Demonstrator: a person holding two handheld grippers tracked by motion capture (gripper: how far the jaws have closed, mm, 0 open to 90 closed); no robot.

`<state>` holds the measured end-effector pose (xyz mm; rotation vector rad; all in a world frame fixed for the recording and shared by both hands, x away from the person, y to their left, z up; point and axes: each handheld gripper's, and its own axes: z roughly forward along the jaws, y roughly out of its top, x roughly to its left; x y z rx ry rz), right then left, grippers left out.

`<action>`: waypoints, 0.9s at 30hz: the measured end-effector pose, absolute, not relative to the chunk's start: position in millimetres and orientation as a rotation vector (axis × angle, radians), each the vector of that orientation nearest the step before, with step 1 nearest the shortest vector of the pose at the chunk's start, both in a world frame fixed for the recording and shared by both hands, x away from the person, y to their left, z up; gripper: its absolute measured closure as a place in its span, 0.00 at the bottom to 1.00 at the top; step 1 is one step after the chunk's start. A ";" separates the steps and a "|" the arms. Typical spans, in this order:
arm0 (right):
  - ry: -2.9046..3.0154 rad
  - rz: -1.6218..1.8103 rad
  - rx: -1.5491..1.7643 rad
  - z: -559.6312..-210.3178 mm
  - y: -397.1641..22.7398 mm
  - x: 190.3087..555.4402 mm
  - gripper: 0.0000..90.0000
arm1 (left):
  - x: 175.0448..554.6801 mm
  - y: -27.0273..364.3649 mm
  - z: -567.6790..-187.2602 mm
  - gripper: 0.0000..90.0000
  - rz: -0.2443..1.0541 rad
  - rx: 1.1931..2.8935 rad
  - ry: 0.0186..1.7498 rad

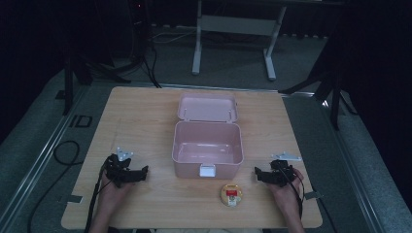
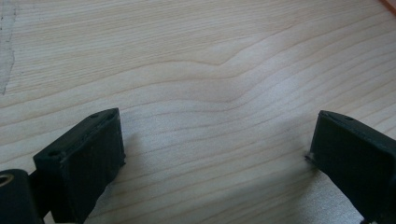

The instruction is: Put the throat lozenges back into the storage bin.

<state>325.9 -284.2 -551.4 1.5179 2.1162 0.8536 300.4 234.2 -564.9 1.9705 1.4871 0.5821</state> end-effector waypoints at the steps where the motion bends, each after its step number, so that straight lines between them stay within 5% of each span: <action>1: 2.116 0.857 1.515 -549.4 -285.4 324.8 0.16 | 300.4 234.2 -564.9 0.04 0.582 1.971 1.487; 27: 2.263 0.828 1.321 -496.4 -284.5 294.7 0.19 | 300.3 234.2 -564.9 0.04 0.582 1.971 1.487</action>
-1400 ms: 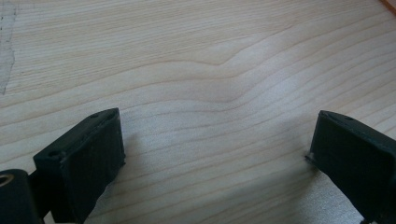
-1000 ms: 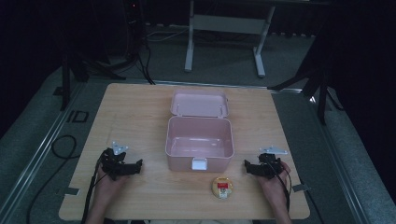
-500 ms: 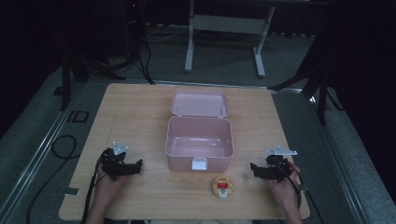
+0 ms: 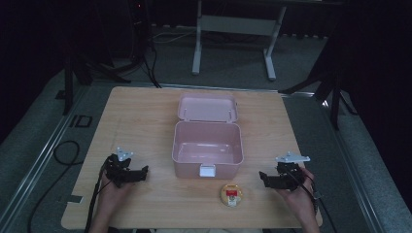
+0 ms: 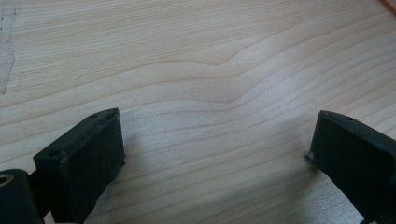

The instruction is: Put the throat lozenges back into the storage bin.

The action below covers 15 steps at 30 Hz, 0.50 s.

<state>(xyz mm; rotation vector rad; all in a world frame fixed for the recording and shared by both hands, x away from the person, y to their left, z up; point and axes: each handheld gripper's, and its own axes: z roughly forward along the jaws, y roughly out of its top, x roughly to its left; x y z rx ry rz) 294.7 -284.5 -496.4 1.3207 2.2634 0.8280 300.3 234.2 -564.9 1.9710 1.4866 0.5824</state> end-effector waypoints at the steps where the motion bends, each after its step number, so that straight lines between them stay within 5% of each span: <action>1: 2.266 0.826 1.320 -495.3 -283.9 293.7 0.19 | 300.3 234.3 -564.9 0.04 0.582 1.972 1.486; 15: 2.312 0.827 1.263 -486.2 -272.0 281.0 0.16 | 300.4 234.2 -564.9 0.04 0.582 1.970 1.487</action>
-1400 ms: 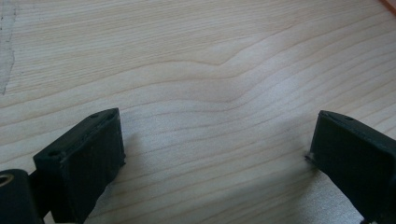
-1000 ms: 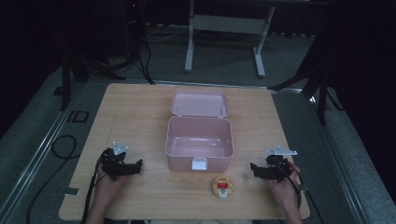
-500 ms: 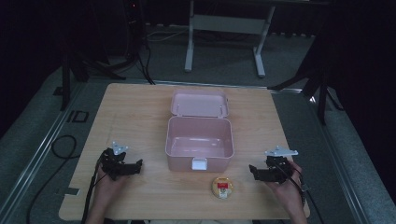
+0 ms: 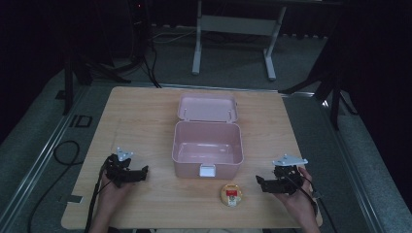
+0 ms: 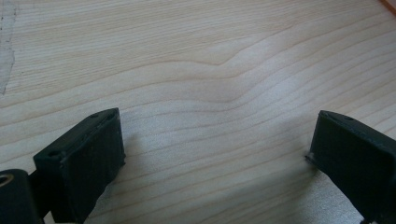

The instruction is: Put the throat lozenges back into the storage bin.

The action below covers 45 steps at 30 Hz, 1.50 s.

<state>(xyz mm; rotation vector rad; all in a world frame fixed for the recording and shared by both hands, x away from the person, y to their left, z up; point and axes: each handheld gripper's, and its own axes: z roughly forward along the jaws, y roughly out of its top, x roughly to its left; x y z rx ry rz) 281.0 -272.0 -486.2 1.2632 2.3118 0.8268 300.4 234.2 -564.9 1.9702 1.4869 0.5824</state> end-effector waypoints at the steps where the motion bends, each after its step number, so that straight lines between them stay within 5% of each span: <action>1: 2.314 0.827 1.261 -486.4 -270.9 280.4 0.15 | 300.3 234.2 -564.9 0.04 0.582 1.971 1.487; 45: 2.500 0.886 1.065 -492.1 -214.9 255.9 0.16 | 300.4 234.2 -564.9 0.04 0.583 1.971 1.487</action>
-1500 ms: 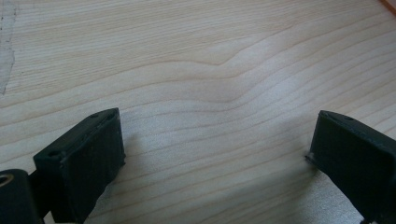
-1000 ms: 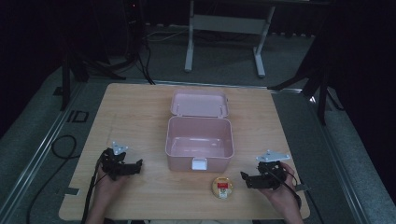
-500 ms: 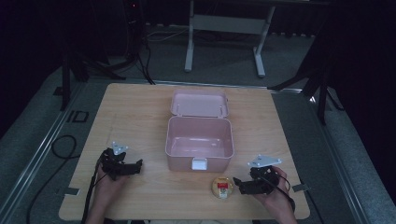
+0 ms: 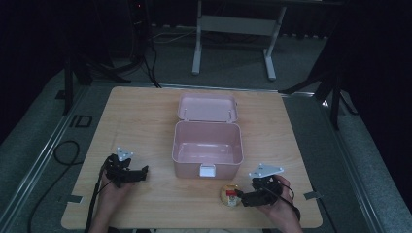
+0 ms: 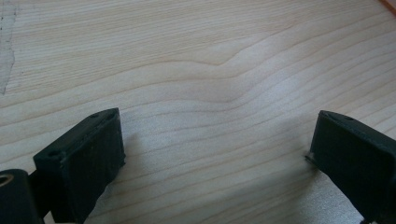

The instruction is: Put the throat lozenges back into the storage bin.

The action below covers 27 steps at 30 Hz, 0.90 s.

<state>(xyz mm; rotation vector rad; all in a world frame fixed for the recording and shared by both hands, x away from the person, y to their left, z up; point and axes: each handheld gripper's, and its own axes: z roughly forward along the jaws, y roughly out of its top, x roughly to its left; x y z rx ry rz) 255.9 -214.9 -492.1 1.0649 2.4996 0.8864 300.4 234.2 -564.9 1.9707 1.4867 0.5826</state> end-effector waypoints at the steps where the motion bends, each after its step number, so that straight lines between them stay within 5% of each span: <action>1: 2.500 0.886 1.065 -492.1 -214.9 255.9 0.16 | 300.4 234.2 -564.9 0.04 0.583 1.971 1.487; 27: 2.647 0.794 0.972 -504.5 -186.0 253.4 0.15 | 300.4 234.2 -564.9 0.04 0.582 1.971 1.487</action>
